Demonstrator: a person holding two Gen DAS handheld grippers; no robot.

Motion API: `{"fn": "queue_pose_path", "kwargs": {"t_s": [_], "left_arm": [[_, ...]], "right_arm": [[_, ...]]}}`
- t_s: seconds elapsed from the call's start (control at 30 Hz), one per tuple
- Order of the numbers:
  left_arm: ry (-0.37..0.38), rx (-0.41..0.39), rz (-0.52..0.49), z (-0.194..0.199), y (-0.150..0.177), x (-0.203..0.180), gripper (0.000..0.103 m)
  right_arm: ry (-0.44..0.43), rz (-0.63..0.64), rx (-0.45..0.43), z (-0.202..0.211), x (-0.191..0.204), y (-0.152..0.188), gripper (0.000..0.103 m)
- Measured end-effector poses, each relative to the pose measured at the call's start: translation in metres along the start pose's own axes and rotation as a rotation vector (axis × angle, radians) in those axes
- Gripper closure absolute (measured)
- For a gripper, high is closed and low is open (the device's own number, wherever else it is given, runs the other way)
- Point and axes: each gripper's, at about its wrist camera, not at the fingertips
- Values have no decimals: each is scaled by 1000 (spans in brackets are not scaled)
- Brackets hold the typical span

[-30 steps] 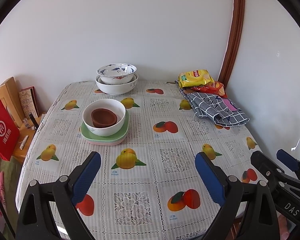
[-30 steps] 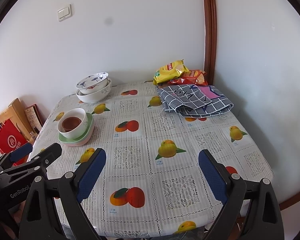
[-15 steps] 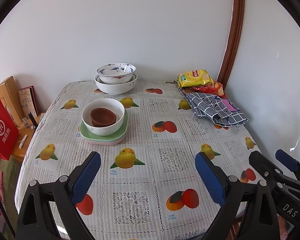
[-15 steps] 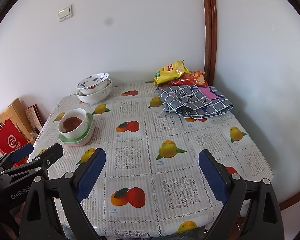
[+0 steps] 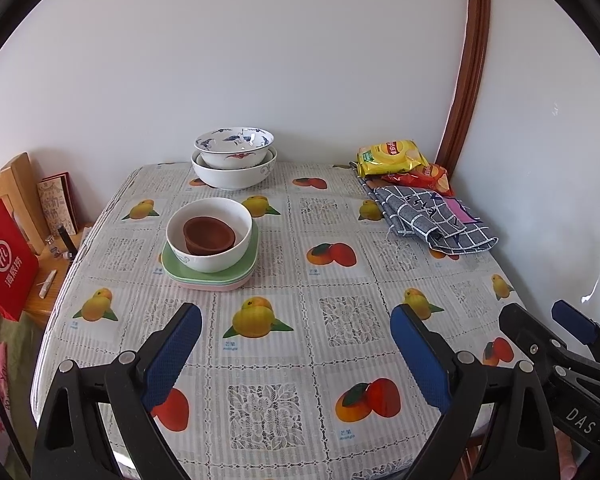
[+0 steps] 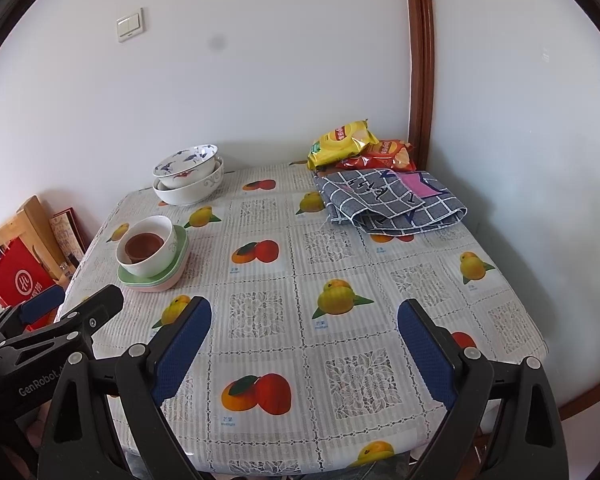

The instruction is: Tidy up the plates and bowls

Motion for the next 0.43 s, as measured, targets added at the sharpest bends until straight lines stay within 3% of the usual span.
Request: {"fn": "queue_pose_path", "kwargs": {"t_s": [0.43], "left_arm": [[-15,-26,3,-9,-3,4,7]], "right_arm": [[3,12,-1,-9,5,1,7]]}}
Point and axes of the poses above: each gripper's, at about its wrist camera, not at the fingertips, and z roughly against the way its jaws point, x to its left, y to its underside, and after that the axes turned 4 degrees about z, right-handed
